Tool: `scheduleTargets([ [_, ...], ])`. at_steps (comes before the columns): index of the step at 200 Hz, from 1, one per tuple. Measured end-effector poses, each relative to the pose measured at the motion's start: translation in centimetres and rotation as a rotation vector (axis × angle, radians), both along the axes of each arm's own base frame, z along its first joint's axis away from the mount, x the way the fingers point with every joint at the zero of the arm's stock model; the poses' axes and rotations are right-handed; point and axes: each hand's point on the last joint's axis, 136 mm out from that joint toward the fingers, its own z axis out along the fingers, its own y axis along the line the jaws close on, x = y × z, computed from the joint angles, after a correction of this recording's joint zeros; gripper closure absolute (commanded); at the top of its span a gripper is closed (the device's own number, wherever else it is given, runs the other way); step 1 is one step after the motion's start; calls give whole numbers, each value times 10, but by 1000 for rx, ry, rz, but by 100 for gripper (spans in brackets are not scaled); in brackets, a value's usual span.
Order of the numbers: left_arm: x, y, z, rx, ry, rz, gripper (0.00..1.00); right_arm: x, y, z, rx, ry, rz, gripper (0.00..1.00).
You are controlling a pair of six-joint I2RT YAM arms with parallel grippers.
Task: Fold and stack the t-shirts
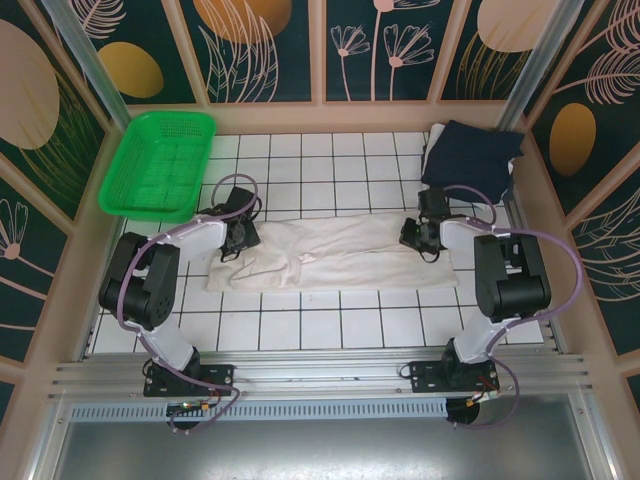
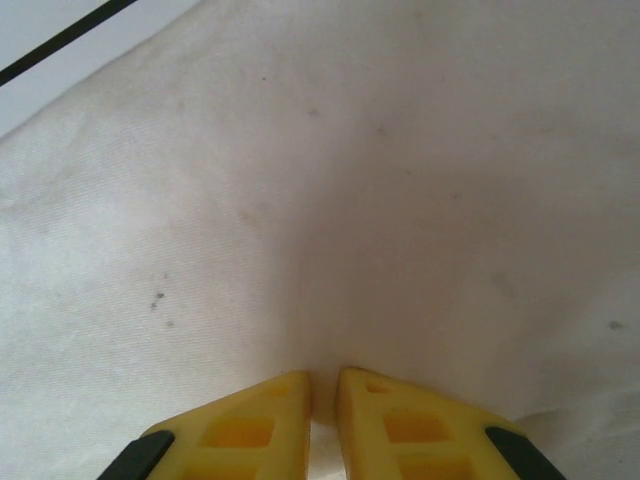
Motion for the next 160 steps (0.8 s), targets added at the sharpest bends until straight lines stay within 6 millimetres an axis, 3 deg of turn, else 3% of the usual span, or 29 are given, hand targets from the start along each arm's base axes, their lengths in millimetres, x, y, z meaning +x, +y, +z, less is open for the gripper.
scheduleTargets([
  [34,1,12,-8,31,12,17,62,-5,-9,1,2,-2,-24,83],
  [74,-2,14,-13,34,20,23,63,-9,-15,1,2,3,-39,83],
  [108,-8,20,-7,55,22,33,58,-11,-16,2,5,10,-42,83],
  [129,-14,26,6,74,19,46,35,-16,-18,3,2,24,-46,81],
  [160,-10,30,43,76,-47,46,33,-19,-15,11,1,30,-37,79],
])
